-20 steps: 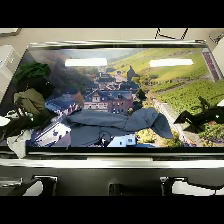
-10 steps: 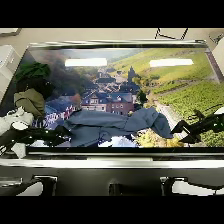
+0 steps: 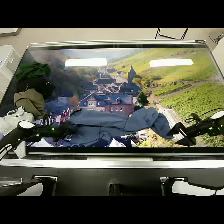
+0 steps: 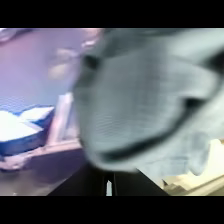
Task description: Fold the clothes and pants, and hang the long-sleeved shirts on hangers.
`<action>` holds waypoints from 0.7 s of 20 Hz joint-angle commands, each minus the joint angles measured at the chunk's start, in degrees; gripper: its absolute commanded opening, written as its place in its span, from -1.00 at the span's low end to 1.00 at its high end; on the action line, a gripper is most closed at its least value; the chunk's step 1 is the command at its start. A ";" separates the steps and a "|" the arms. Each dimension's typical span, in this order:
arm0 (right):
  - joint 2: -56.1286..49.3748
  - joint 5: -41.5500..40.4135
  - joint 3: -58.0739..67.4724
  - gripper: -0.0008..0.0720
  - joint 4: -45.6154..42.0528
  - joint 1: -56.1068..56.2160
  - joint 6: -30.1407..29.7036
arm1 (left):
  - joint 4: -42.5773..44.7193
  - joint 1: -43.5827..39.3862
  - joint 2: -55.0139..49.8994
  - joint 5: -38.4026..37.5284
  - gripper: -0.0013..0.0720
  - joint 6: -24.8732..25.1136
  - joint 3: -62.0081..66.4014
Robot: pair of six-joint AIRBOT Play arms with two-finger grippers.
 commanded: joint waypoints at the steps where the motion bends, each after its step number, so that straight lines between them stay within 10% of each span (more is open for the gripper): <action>1: -0.11 -8.39 -1.09 0.83 7.02 0.00 -0.74 | -0.98 -0.24 2.64 -0.42 -0.91 0.85 0.46; 5: -0.94 -11.10 -1.18 0.38 6.03 5.60 0.28 | -1.01 -0.24 6.05 0.00 -0.91 1.16 0.85; 6: -0.74 -11.45 -0.74 -0.74 5.33 7.63 0.13 | -0.98 -0.22 7.02 -0.13 -0.91 1.27 1.46; 7: -0.28 -11.17 0.44 -0.88 5.16 8.70 -0.09 | -1.01 -0.20 8.48 -0.04 -0.91 1.25 2.82; 14: 14.16 -13.35 38.66 -0.88 3.56 9.11 -4.33 | -0.96 2.89 19.28 6.95 -0.91 1.22 46.23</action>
